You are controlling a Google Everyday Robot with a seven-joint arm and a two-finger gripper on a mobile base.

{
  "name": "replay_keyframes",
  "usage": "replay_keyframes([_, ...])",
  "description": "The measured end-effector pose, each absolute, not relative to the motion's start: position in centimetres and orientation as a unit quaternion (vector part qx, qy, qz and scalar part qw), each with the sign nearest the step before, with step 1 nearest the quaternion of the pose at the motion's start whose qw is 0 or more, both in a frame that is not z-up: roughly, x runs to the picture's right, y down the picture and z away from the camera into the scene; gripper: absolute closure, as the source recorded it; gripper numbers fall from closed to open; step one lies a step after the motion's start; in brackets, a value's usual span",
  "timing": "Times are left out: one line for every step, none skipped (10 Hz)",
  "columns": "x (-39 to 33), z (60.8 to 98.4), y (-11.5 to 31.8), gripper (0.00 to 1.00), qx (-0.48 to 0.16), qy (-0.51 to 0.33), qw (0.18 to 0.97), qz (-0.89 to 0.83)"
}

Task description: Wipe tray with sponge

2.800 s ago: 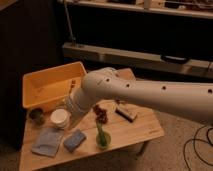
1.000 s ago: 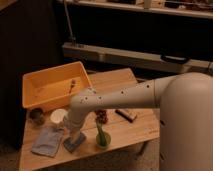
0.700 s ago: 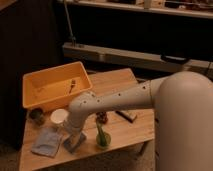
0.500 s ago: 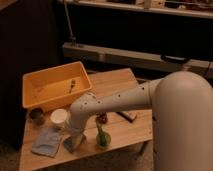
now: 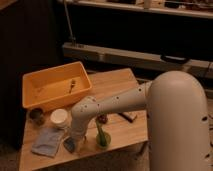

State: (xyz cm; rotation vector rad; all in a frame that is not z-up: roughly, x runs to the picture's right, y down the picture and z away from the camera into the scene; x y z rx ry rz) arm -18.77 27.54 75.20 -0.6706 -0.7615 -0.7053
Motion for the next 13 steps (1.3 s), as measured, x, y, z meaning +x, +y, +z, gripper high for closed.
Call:
replay_keyframes([-18.6, 75.5, 27.4, 0.50, -0.318, -0.355, 0.816, -0.328])
replay_keyframes([-18.8, 75.6, 27.2, 0.59, -0.321, -0.354, 0.813, -0.333])
replay_keyframes([-19.3, 75.6, 27.1, 0.68, -0.323, -0.354, 0.809, -0.340])
replay_keyframes([-20.1, 75.5, 27.1, 0.80, -0.326, -0.355, 0.803, -0.350])
replay_keyframes([-20.4, 75.5, 27.1, 0.87, -0.329, -0.356, 0.799, -0.357])
replay_keyframes([-20.7, 75.5, 27.2, 0.91, -0.332, -0.357, 0.794, -0.363])
replay_keyframes([-21.1, 75.4, 27.3, 0.91, -0.335, -0.359, 0.790, -0.368])
replay_keyframes([-21.1, 75.3, 27.3, 0.91, -0.336, -0.365, 0.788, -0.365])
replay_keyframes([-20.6, 75.1, 27.0, 0.91, -0.335, -0.374, 0.789, -0.353])
replay_keyframes([-19.5, 74.8, 26.3, 0.91, -0.326, -0.388, 0.796, -0.330])
replay_keyframes([-17.7, 74.1, 25.3, 0.91, -0.312, -0.401, 0.807, -0.302])
replay_keyframes([-16.2, 73.7, 24.7, 0.91, -0.303, -0.407, 0.813, -0.285])
replay_keyframes([-14.4, 73.1, 23.8, 0.91, -0.293, -0.411, 0.821, -0.268])
